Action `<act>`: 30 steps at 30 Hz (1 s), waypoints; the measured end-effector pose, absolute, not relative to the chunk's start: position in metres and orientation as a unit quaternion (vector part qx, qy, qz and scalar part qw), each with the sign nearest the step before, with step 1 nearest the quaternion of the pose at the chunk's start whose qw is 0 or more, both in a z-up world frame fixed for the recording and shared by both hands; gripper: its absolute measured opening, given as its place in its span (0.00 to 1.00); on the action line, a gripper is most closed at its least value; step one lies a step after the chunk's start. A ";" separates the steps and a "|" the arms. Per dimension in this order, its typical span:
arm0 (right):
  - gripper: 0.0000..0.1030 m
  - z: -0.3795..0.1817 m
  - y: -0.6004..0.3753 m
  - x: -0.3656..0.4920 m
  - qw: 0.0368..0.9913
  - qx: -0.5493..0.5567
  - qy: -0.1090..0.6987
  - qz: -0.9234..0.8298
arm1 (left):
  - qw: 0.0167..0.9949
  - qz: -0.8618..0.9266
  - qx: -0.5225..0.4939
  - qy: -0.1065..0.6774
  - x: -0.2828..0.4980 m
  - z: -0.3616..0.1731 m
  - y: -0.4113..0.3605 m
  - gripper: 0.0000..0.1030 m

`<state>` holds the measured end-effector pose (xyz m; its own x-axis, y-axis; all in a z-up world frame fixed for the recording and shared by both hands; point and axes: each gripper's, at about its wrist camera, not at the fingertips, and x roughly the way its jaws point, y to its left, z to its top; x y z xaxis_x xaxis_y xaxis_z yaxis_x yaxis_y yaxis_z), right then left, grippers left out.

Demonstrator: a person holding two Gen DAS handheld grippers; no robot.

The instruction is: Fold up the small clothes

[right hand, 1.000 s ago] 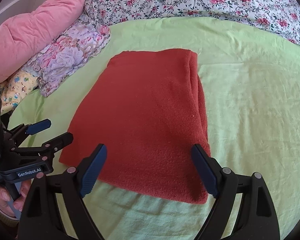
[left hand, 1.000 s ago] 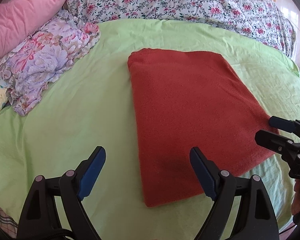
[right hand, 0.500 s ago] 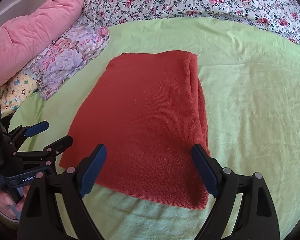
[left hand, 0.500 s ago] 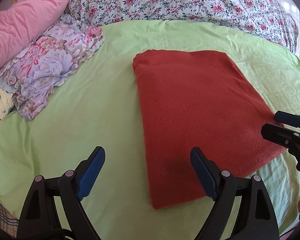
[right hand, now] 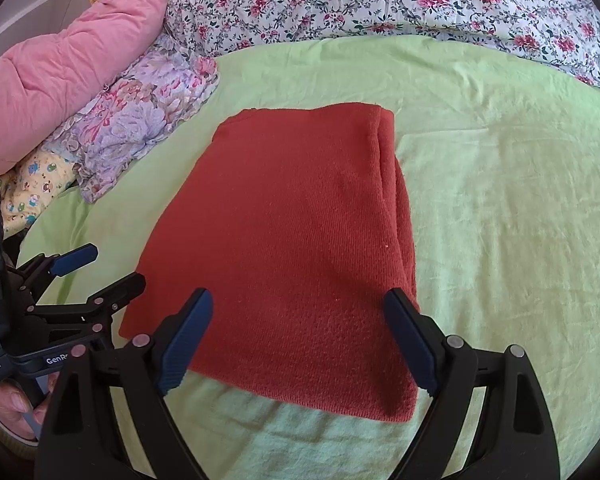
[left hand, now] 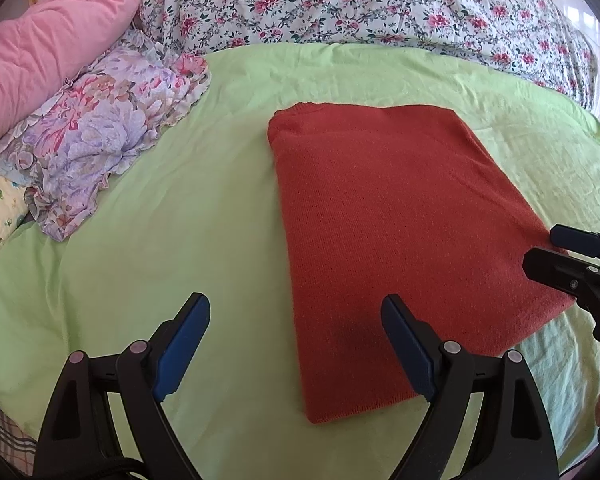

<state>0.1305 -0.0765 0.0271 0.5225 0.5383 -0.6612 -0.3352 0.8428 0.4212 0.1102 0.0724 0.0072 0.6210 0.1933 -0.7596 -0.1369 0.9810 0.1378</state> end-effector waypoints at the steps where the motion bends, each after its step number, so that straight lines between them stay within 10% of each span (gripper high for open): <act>1: 0.85 0.027 -0.076 0.131 0.864 0.122 0.418 0.253 | 0.899 0.092 0.032 0.426 0.111 0.007 0.073 0.85; 30: 0.86 0.040 -0.073 0.122 0.869 0.124 0.406 0.253 | 0.908 0.087 0.015 0.410 0.101 0.020 0.070 0.86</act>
<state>0.1220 -0.0730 0.0397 0.5425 0.5398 -0.6436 -0.3390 0.8417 0.4202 0.1006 0.0704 0.0202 0.6487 0.1707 -0.7416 -0.1465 0.9843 0.0985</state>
